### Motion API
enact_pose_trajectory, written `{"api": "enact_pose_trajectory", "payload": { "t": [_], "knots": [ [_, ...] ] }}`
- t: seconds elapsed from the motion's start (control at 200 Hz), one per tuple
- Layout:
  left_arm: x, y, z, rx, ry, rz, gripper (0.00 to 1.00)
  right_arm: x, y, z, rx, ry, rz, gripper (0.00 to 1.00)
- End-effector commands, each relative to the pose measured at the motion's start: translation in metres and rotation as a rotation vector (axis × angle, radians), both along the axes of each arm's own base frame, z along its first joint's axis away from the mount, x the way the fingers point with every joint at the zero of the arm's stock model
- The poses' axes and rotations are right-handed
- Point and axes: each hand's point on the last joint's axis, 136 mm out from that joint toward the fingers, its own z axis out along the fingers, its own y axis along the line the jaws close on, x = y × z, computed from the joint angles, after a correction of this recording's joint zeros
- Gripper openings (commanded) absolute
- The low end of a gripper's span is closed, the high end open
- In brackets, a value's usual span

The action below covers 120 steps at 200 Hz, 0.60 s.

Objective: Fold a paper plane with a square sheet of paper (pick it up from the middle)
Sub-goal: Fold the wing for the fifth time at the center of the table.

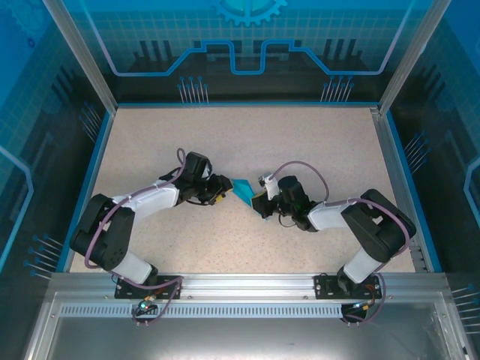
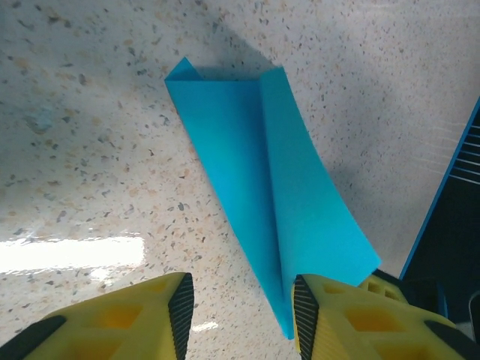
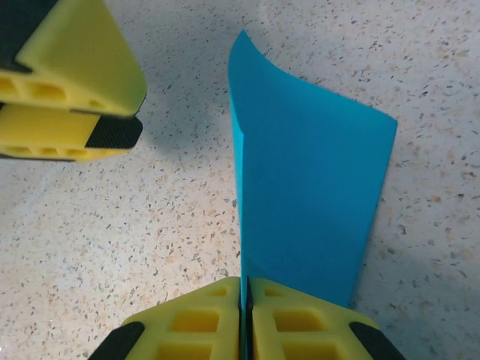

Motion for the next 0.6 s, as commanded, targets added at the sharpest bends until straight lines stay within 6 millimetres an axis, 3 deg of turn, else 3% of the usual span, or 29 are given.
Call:
{"api": "enact_pose_trajectory", "payload": {
  "t": [0.0,0.595],
  "knots": [
    [-0.003,-0.017,0.002,-0.048,-0.046,-0.075,0.42,0.007,0.003,-0.001,0.081,0.143,-0.029,0.11],
    [0.002,-0.050,-0.012,-0.090,-0.075,-0.179,0.36,0.012,-0.005,-0.012,0.228,0.381,-0.097,0.06]
  ]
}}
